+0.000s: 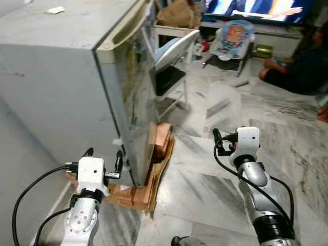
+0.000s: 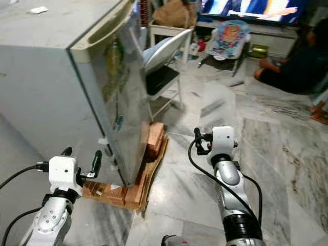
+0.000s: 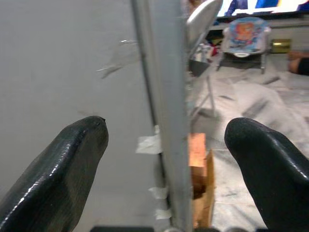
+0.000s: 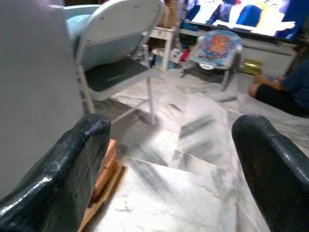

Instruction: Restocking fridge

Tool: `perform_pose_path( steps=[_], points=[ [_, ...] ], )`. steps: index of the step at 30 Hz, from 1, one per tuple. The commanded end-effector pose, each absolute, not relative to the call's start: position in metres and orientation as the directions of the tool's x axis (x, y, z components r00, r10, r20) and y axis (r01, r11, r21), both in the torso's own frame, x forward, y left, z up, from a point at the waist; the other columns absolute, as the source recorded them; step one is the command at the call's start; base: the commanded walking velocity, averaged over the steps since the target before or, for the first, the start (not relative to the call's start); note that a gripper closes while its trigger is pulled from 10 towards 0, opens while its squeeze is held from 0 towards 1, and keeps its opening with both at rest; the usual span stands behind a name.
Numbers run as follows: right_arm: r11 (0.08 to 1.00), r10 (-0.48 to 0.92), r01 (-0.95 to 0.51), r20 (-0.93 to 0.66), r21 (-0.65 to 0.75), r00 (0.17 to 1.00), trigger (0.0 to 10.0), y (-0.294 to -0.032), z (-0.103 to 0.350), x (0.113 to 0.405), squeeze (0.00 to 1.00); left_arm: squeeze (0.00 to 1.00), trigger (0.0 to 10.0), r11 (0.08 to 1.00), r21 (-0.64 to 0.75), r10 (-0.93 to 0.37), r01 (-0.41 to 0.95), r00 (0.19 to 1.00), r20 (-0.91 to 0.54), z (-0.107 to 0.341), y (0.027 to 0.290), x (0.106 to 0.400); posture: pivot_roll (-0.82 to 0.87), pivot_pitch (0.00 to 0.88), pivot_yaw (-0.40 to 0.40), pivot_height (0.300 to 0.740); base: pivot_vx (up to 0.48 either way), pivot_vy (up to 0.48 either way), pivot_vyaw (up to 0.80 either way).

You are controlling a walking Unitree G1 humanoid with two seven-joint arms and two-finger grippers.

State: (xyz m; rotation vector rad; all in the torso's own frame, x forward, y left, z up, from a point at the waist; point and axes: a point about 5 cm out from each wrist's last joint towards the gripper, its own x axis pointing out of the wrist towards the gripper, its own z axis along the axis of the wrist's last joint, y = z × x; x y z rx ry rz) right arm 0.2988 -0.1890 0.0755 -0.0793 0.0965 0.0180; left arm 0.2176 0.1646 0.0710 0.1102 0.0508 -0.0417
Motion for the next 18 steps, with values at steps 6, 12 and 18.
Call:
perform_pose_path(
  steps=[6,12,18],
  points=[
    [0.996,0.040,-0.046,-0.089,-0.070,0.995,10.0,-0.185,0.078,0.299,0.00,0.00,10.0,0.993,0.114,-0.018,0.022,0.999,-0.034,0.074,0.164,0.226,0.01,0.019,0.003,0.740,0.000,0.000,-0.13],
    [0.996,0.047,-0.054,-0.114,-0.065,0.992,10.0,-0.185,0.073,0.296,0.00,0.00,10.0,0.995,0.098,-0.011,0.013,1.000,-0.021,0.076,0.164,0.230,0.01,0.022,0.010,0.740,0.000,0.000,-0.11],
    [0.996,0.051,-0.059,-0.119,-0.062,0.992,10.0,-0.183,0.072,0.294,0.00,0.00,10.0,0.994,0.101,-0.029,0.031,0.999,-0.016,0.077,0.164,0.231,0.01,0.022,0.011,0.740,0.000,0.000,-0.78]
  ],
)
